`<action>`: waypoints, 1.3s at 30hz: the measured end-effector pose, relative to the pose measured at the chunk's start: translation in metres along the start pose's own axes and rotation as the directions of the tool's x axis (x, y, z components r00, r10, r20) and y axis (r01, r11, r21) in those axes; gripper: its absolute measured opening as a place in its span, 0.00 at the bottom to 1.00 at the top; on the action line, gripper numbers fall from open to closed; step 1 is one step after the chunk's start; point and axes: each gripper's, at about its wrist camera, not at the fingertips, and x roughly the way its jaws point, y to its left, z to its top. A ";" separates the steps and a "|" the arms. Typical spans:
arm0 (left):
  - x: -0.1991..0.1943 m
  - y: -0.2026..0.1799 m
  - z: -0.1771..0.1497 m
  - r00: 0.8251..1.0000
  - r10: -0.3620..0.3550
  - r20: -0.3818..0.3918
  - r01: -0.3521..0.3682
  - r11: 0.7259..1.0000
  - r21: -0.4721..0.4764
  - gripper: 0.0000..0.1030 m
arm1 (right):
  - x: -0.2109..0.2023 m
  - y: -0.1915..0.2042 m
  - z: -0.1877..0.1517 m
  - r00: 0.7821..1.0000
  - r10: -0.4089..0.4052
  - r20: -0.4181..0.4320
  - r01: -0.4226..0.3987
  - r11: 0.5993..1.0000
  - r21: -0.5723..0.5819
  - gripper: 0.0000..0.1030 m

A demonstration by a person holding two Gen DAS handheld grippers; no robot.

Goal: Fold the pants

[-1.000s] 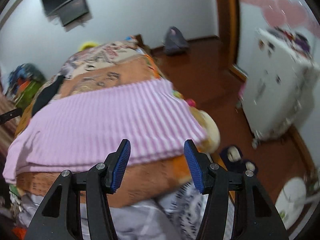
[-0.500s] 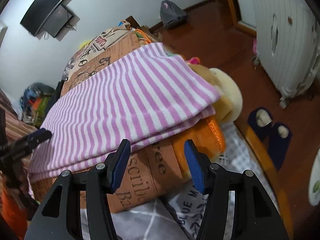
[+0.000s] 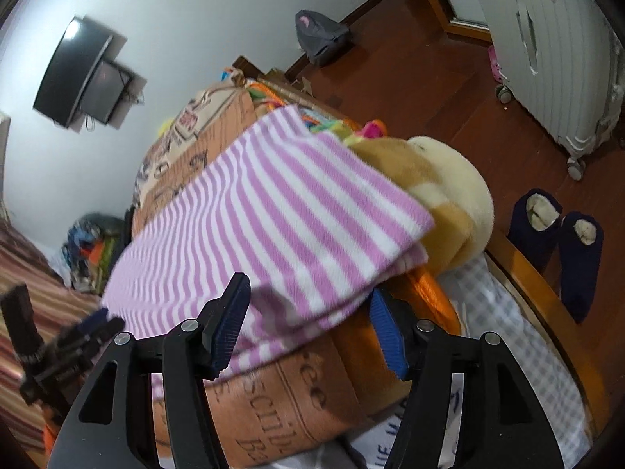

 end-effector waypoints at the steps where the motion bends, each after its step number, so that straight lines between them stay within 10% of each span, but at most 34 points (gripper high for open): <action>1: 0.000 -0.001 0.000 1.000 0.005 0.001 -0.005 1.000 0.003 0.77 | 0.001 0.000 0.003 1.000 0.006 0.004 -0.006 1.000 0.009 0.58; 7: 0.000 -0.002 0.000 1.000 0.007 0.002 -0.007 1.000 0.000 0.77 | 0.012 0.004 0.011 0.999 -0.016 0.039 0.015 1.000 0.022 0.55; 14: -0.003 -0.001 0.000 1.000 -0.002 0.002 0.002 1.000 -0.002 0.77 | 0.002 0.008 0.018 0.995 -0.025 0.101 0.027 0.999 -0.023 0.14; 39: -0.096 0.107 -0.032 0.981 0.004 0.193 0.033 0.982 -0.185 0.77 | -0.034 0.163 0.026 0.953 0.172 0.250 -0.078 0.935 -0.345 0.08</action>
